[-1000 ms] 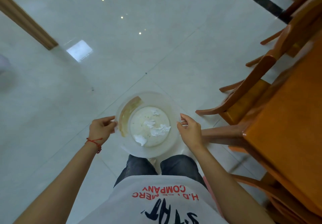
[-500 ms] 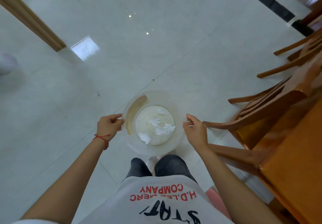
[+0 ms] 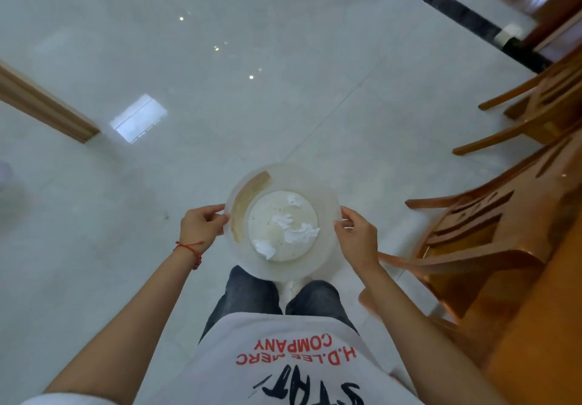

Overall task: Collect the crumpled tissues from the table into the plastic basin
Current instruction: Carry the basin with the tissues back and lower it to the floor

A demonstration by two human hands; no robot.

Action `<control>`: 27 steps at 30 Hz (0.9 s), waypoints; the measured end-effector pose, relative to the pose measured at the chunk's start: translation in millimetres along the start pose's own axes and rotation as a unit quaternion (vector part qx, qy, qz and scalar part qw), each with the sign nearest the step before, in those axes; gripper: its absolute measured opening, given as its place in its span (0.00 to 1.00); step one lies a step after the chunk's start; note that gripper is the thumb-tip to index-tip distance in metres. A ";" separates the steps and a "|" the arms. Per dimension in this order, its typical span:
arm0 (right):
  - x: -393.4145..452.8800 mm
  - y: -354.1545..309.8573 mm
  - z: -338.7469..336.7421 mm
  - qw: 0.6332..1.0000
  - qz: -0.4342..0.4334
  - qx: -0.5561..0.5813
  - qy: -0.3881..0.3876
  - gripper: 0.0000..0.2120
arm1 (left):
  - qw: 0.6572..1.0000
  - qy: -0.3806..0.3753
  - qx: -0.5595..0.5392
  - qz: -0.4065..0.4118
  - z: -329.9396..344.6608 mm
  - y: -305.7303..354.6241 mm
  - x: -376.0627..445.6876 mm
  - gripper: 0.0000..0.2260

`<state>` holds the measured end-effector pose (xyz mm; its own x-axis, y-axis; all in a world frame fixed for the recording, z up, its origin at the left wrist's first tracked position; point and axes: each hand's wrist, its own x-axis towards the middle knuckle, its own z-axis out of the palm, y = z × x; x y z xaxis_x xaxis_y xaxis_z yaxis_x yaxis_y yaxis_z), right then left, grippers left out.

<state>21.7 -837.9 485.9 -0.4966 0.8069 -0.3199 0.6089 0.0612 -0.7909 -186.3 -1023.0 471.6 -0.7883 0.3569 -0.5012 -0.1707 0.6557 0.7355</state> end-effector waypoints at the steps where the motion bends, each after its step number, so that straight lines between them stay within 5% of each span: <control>1: 8.6 -2.5 1.0 1.000 0.003 0.003 0.006 0.14 | 1.000 -0.005 0.002 0.003 0.8 7.3 10.8 0.13; 16: 131.8 -56.6 33.9 0.978 0.124 0.064 0.154 0.16 | 0.983 -0.134 0.096 0.080 9.7 135.5 199.4 0.12; 27: 220.0 -43.3 -29.7 0.954 0.189 0.098 0.213 0.15 | 0.963 -0.205 0.131 0.118 114.2 238.1 269.9 0.12</control>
<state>-95.5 -645.7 465.3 0.0570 0.9173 -0.3942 0.5473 -0.3589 -0.7561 -372.1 -694.5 459.3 -0.4787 0.7133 -0.5119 0.1806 0.6506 0.7377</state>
